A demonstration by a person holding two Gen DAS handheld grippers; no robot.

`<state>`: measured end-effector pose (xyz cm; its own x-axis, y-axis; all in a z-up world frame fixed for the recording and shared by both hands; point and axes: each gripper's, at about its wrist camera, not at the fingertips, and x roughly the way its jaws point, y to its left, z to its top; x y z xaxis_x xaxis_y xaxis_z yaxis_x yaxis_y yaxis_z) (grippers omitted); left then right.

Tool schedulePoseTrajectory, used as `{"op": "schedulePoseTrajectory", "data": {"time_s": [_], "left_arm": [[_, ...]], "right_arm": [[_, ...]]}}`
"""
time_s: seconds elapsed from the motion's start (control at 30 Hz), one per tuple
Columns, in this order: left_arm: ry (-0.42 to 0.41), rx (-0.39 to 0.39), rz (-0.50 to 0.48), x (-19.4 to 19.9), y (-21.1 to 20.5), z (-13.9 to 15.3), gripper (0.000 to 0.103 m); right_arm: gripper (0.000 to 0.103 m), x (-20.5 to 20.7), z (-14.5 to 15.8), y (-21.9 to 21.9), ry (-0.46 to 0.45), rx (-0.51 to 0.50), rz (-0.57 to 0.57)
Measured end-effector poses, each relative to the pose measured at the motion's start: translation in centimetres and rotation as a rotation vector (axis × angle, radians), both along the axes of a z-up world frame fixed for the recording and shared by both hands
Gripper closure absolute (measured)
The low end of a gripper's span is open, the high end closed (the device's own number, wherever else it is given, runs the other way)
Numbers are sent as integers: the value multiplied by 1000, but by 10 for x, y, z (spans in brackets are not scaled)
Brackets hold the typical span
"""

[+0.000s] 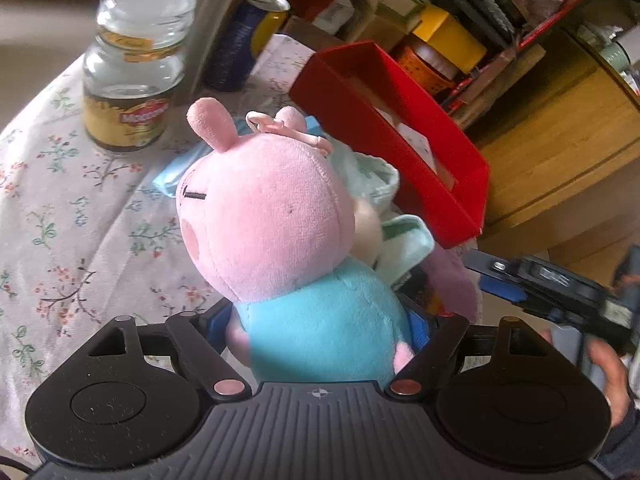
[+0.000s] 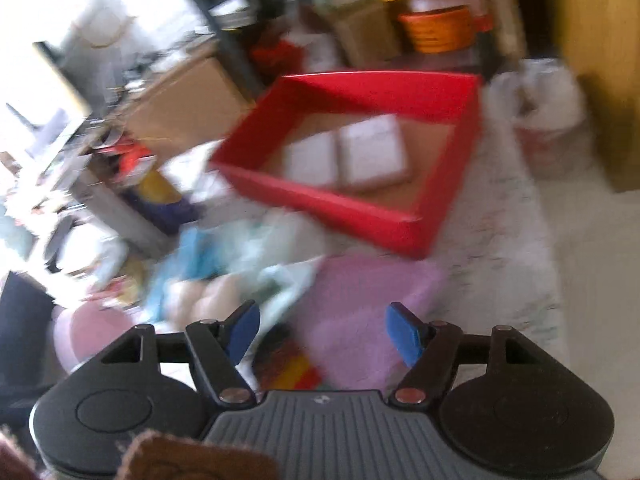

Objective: Organize soft objects
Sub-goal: 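Lift the pig plush with the left tool while the right tool reaches the cream bear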

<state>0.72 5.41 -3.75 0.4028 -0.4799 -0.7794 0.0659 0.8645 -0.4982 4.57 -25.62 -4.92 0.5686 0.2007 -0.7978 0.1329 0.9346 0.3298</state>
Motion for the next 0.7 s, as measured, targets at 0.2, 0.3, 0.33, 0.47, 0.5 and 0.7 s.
{"op": "schedulePoseTrajectory", "data": {"time_s": [0.2, 0.3, 0.33, 0.47, 0.5, 0.7], "left_arm": [[3, -1, -26, 1, -8, -5, 24], [1, 5, -31, 5, -12, -5, 24], [2, 6, -34, 5, -13, -5, 24], [5, 13, -46, 7, -16, -8, 25], [5, 18, -53, 7, -17, -9, 25], [55, 49, -86, 6, -24, -26, 26]], "right_arm": [[62, 19, -27, -9, 77, 62, -78], [62, 24, -37, -14, 105, 114, -105], [62, 24, -40, -15, 114, 121, -115], [62, 25, -50, -17, 145, 145, -129], [63, 24, -49, -16, 134, 151, -127], [100, 23, -36, -9, 59, 129, -82]]}}
